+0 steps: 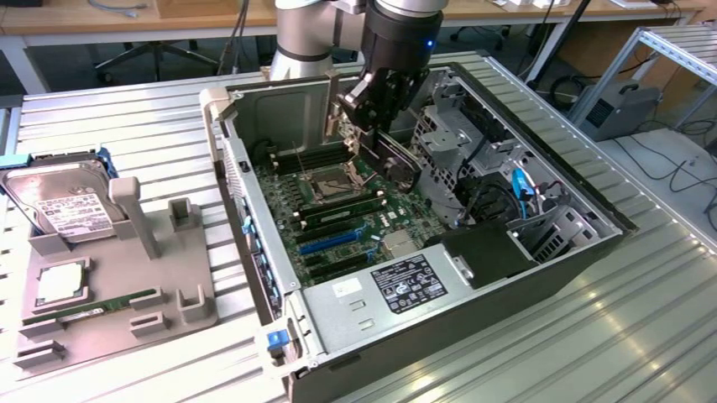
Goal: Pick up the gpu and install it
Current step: 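Insert the gpu into the slot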
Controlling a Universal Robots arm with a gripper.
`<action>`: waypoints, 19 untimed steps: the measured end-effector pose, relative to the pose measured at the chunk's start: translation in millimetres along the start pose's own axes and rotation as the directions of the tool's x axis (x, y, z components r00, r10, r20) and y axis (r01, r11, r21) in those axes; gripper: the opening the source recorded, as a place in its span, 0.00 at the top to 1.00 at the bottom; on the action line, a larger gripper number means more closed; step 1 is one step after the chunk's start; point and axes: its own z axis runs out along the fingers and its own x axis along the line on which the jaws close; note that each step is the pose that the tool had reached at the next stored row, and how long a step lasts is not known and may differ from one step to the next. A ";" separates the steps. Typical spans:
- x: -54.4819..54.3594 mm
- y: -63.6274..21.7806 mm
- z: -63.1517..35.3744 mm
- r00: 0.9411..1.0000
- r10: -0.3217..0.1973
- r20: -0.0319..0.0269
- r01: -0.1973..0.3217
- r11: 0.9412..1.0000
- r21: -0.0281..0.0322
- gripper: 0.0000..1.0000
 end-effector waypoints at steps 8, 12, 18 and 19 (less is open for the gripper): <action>0.0 0.0 0.0 0.999 -0.043 -0.001 0.043 0.999 -0.001 0.73; 0.0 0.0 0.0 0.998 -0.063 -0.001 0.063 0.998 -0.002 0.73; 0.0 0.0 0.0 0.996 -0.093 -0.001 0.093 0.996 -0.003 0.73; 0.0 0.0 0.0 0.995 -0.098 -0.001 0.098 0.995 -0.003 0.73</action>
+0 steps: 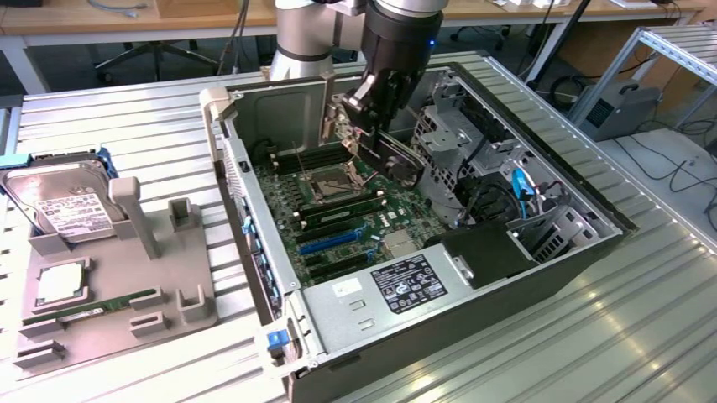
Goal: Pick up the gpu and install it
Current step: 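Insert the gpu into the slot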
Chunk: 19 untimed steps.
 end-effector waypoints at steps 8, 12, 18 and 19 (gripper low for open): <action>0.0 0.0 0.0 0.999 -0.040 -0.001 0.040 0.999 -0.001 0.73; 0.0 0.0 0.0 0.998 -0.060 -0.001 0.060 0.998 -0.002 0.73; 0.0 0.0 0.0 0.996 -0.086 -0.001 0.086 0.996 -0.002 0.73; 0.0 0.0 0.0 0.996 -0.091 -0.001 0.091 0.996 -0.003 0.73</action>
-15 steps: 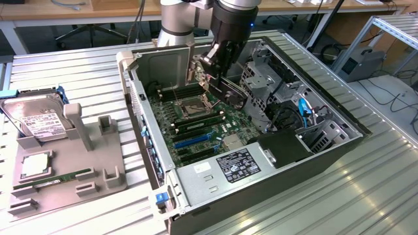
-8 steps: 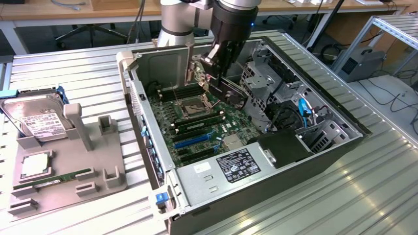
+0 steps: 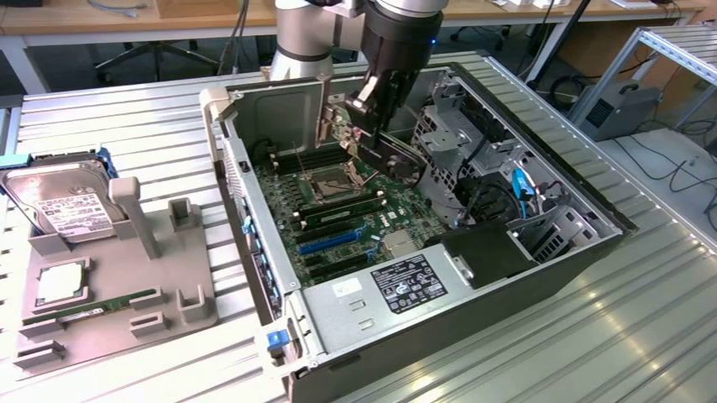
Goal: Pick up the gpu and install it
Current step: 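Insert the gpu into the slot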
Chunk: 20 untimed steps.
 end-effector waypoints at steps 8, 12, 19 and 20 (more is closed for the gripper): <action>0.0 0.0 0.0 0.999 -0.038 -0.001 0.038 0.999 -0.001 0.73; 0.0 0.0 0.0 0.998 -0.065 -0.001 0.065 0.998 -0.002 0.73; 0.0 0.0 0.0 0.994 -0.108 -0.002 0.108 0.994 -0.003 0.73; 0.0 0.0 0.0 0.994 -0.114 -0.002 0.114 0.994 -0.003 0.73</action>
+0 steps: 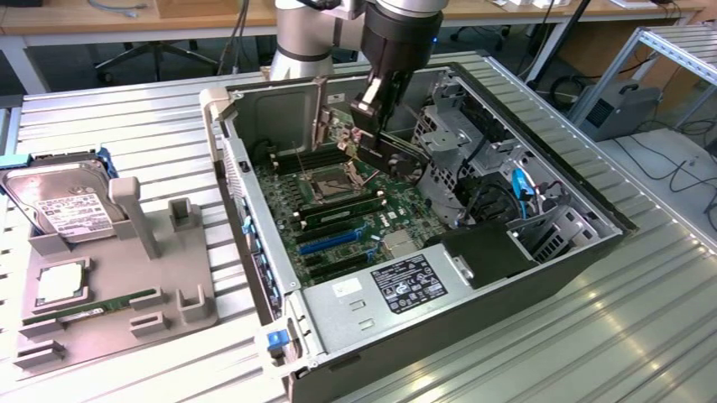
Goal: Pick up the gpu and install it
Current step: 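Insert the gpu into the slot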
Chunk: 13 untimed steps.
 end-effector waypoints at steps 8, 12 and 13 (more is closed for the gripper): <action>0.0 0.0 0.0 0.999 -0.043 -0.001 0.043 0.999 -0.001 0.73; 0.0 0.0 0.0 0.998 -0.065 -0.001 0.065 0.998 -0.002 0.73; 0.0 0.0 0.0 0.998 -0.069 -0.001 0.069 0.998 -0.002 0.73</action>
